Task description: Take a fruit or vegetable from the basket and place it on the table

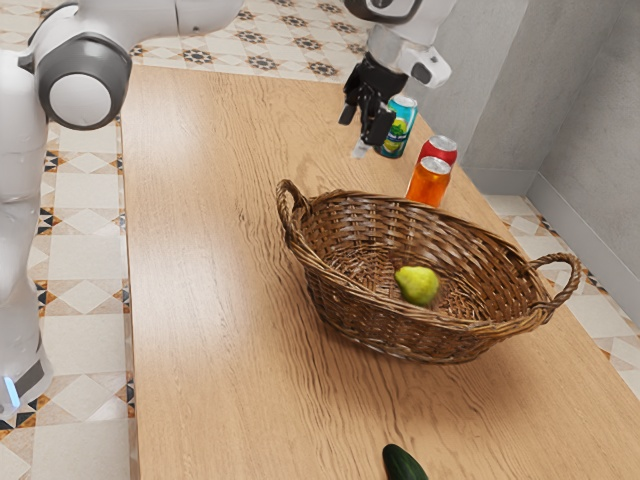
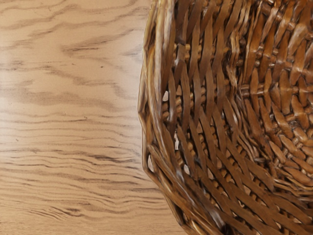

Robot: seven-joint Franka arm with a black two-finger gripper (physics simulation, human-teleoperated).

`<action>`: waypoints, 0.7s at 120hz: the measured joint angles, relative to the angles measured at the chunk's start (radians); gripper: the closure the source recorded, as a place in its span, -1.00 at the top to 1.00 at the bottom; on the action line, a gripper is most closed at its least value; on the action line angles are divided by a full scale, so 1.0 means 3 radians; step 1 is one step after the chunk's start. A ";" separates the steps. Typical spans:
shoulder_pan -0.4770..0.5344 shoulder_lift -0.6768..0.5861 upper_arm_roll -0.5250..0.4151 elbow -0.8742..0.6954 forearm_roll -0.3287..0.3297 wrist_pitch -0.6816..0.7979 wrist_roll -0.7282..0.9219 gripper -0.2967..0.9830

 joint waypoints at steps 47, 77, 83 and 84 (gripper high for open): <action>0.0136 -0.0278 -0.0738 0.0296 -0.0226 0.0626 0.0052 0.54; -0.0019 -0.0066 -0.0896 0.0155 -0.0331 0.0900 0.0068 0.53; -0.0004 -0.0064 -0.0891 -0.0015 -0.0343 0.0967 0.0071 0.54; -0.0002 -0.0065 -0.0890 -0.0049 -0.0344 0.0979 0.0072 0.54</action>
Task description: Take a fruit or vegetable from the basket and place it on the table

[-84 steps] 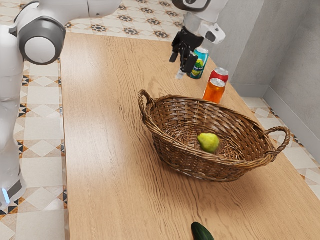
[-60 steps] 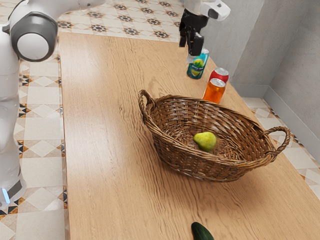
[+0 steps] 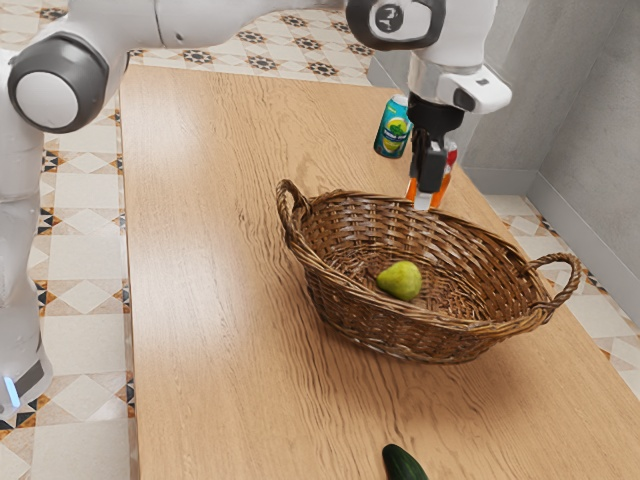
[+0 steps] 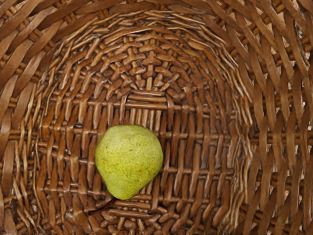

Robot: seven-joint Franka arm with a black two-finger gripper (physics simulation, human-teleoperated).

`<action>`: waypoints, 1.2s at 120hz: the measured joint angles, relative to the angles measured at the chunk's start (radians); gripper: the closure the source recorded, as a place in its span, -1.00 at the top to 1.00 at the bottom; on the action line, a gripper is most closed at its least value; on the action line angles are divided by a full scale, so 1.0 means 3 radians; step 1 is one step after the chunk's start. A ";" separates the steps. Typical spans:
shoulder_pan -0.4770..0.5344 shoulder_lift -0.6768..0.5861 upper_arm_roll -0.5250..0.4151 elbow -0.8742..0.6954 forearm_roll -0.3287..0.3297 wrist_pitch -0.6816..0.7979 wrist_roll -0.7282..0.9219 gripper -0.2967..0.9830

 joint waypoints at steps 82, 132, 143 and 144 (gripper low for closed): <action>0.0008 0.0158 0.0168 -0.0963 -0.0079 0.0740 0.0075 0.54; -0.0001 0.0374 0.0164 -0.0974 -0.0094 0.0911 0.0108 0.54; 0.0004 0.0414 0.0164 -0.0980 -0.0102 0.0926 0.0112 0.54; 0.0005 0.0418 0.0164 -0.0980 -0.0103 0.0927 0.0113 0.54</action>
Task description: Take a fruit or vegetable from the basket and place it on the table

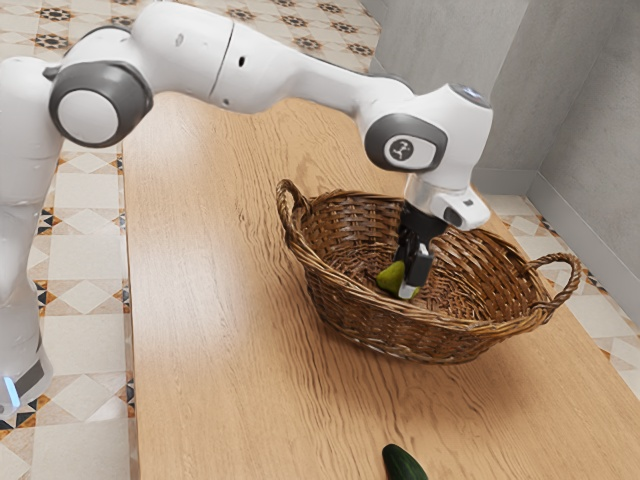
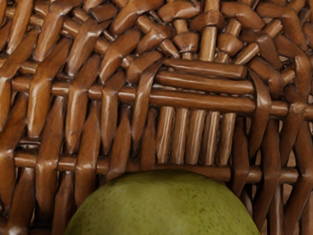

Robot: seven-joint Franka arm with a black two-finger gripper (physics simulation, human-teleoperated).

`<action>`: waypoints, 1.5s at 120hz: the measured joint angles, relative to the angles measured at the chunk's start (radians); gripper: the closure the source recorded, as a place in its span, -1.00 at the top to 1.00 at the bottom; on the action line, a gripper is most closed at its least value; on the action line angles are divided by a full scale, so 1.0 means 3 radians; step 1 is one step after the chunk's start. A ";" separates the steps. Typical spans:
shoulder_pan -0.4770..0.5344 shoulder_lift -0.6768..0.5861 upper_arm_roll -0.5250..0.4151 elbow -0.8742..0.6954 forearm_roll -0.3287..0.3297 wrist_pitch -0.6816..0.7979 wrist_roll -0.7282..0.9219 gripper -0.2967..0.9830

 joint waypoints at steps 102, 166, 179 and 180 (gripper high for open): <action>-0.0153 -0.0362 -0.0961 0.1002 0.0047 -0.0225 0.0038 -0.14; -0.1051 0.1819 -0.0467 0.2663 0.0386 0.0675 0.0035 -0.15; -0.1033 0.1865 -0.0467 0.2665 0.0407 0.0895 0.0038 0.13; -0.1032 0.1866 -0.0467 0.2664 0.0405 0.0908 0.0039 0.15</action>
